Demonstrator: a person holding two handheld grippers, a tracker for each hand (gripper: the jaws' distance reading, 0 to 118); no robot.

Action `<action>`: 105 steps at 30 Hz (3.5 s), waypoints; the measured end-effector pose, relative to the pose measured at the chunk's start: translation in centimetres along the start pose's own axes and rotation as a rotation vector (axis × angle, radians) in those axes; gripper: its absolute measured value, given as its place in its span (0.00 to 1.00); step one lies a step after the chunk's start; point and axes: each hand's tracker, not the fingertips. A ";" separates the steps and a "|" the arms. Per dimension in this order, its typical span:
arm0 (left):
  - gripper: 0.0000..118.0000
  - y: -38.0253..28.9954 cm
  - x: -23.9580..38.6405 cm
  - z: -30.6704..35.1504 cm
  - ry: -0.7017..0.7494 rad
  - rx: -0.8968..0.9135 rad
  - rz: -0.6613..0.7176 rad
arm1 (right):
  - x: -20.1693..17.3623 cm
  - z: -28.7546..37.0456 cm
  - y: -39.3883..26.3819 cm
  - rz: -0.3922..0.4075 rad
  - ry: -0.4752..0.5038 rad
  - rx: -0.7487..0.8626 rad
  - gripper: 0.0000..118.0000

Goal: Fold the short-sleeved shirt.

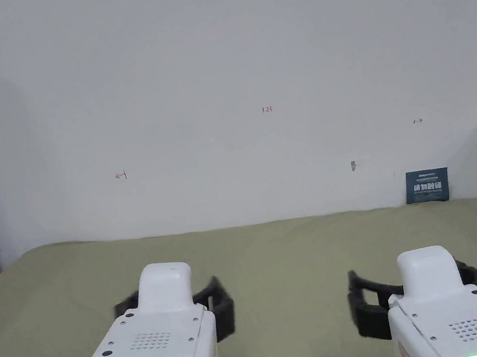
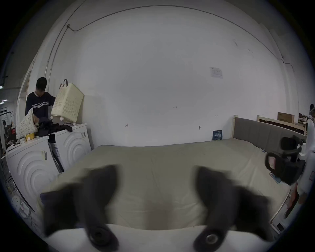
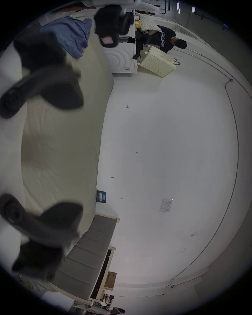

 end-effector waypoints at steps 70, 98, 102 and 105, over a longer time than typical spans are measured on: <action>0.91 -23.1 -37.1 -12.8 0.274 -0.871 0.420 | -27.6 -7.3 -10.0 0.075 0.639 -0.393 0.01; 0.04 -12.4 -27.4 -11.0 0.258 -0.674 0.174 | -12.1 -3.6 -7.7 -0.005 0.405 -0.388 0.01; 0.04 -7.1 -21.1 -14.2 0.085 -0.624 0.128 | -6.5 -2.5 -7.1 -0.004 0.300 -0.358 0.01; 0.04 -3.9 -14.0 -16.8 -0.057 -0.571 0.060 | -2.8 -1.8 -6.9 -0.038 0.216 -0.362 0.01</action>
